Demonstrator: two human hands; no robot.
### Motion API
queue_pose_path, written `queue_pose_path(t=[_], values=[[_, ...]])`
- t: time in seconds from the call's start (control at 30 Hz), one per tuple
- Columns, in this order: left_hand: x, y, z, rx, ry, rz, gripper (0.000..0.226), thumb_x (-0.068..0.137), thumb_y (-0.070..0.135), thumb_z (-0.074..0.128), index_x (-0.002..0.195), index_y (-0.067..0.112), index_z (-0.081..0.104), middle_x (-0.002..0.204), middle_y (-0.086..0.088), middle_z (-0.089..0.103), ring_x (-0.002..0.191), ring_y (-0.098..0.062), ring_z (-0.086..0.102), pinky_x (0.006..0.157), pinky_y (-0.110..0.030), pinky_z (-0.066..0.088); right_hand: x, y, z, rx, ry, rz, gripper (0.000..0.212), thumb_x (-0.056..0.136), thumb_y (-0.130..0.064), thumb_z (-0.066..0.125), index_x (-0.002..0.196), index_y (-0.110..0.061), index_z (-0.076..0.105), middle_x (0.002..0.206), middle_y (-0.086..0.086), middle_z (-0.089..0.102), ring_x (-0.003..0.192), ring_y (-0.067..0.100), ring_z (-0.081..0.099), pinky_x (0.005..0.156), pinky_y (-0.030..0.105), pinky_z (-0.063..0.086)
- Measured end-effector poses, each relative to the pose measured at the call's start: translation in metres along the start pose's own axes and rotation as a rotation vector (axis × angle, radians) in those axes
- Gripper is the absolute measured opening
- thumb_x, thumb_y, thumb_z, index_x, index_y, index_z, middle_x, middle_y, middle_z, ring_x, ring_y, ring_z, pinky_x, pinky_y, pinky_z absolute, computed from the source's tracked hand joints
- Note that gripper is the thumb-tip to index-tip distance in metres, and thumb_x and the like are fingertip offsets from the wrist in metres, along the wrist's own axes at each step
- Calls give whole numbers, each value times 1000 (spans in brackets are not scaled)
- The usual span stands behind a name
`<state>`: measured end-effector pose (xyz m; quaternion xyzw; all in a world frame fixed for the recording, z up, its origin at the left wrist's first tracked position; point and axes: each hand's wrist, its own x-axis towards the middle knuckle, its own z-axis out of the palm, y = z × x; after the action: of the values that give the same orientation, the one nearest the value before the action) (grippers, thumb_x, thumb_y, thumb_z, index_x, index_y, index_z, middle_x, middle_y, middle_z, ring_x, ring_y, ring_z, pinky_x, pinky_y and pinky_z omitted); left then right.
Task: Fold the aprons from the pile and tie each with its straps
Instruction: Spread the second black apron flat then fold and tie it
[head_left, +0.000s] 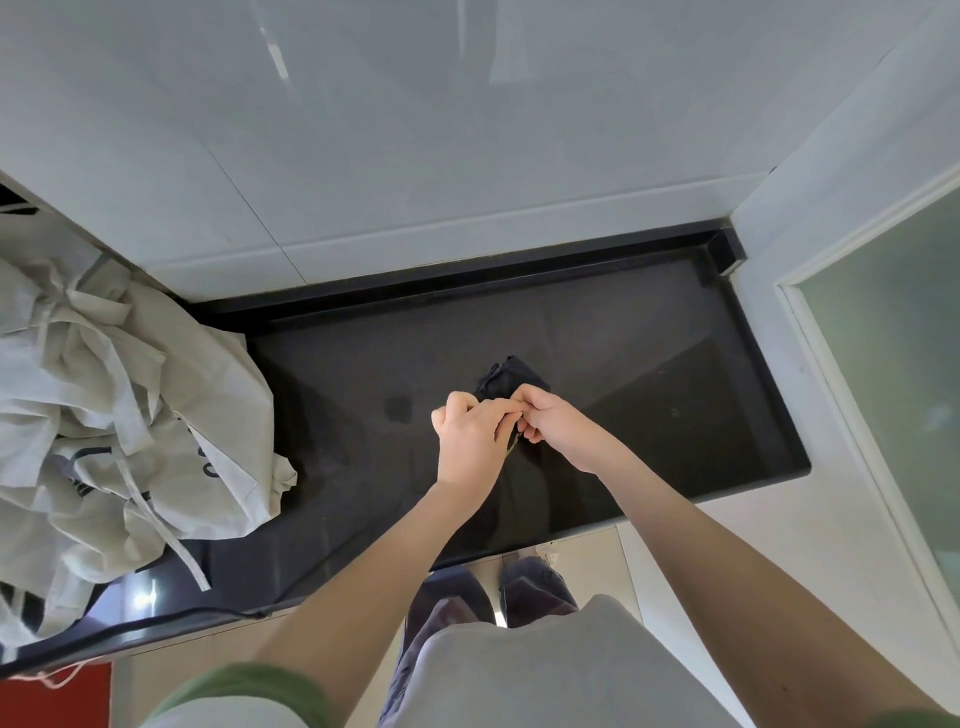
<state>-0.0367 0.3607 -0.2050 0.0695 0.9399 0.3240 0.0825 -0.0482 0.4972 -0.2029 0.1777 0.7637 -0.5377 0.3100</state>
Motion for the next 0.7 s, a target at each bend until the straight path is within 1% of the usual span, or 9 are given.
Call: queue_pose_path(t=[0.1,0.13,0.17,0.23,0.3,0.4,0.57,0.67,0.7], values=[[1,-7,-1,48,40,137,17,91,15,65,102,22,75,99,0,62,99,-25,51,84,-17,19,0,1,-1,-8,-1,0,24,103,-10,32,91,-14,52,80,4,51,73,12,46,69,21,42],[4,-8,-1,72,32,223,15,91,12,65,100,19,75,94,0,67,94,-24,57,86,-21,24,1,1,-1,-14,9,7,26,101,-7,31,90,-14,53,79,4,53,72,12,48,67,20,42],[8,-8,-2,78,-32,273,15,93,12,61,100,16,74,91,-1,69,90,-23,61,87,-24,29,2,2,-2,-20,23,21,29,100,-5,31,88,-14,55,76,3,55,71,12,50,65,19,43],[17,-3,-7,81,-194,291,21,100,16,49,108,11,68,98,-4,69,94,-21,59,87,-26,39,6,3,-3,-35,49,60,32,101,-4,33,83,-16,58,71,1,60,65,11,55,60,17,45],[25,-5,-11,86,-271,276,23,102,18,44,113,12,63,104,-4,66,98,-20,56,87,-27,43,9,3,-4,-45,56,69,33,103,-7,36,81,-17,59,66,-3,63,59,8,59,57,16,46],[29,-8,-15,122,-315,304,23,102,18,44,120,12,56,113,-3,62,106,-17,54,86,-22,39,8,0,-5,-49,48,51,32,104,-7,36,83,-19,58,67,-4,65,57,5,60,56,14,47],[28,-4,-14,259,-316,342,26,104,17,37,127,9,47,119,-7,57,105,-21,53,91,-27,41,-1,-1,-6,7,59,6,27,104,-9,36,89,-16,57,74,0,64,64,10,57,60,15,45],[23,0,-15,399,-318,393,35,101,11,43,135,12,38,118,-4,52,102,-18,53,83,-25,43,-5,2,-2,45,102,-28,27,104,-11,35,89,-12,58,71,2,62,61,10,54,59,16,44],[22,1,-14,385,-318,393,40,99,10,47,137,13,35,119,-3,50,102,-18,53,82,-25,45,-6,3,-1,53,118,-37,28,104,-13,36,88,-13,57,70,3,60,60,10,52,60,16,43]])
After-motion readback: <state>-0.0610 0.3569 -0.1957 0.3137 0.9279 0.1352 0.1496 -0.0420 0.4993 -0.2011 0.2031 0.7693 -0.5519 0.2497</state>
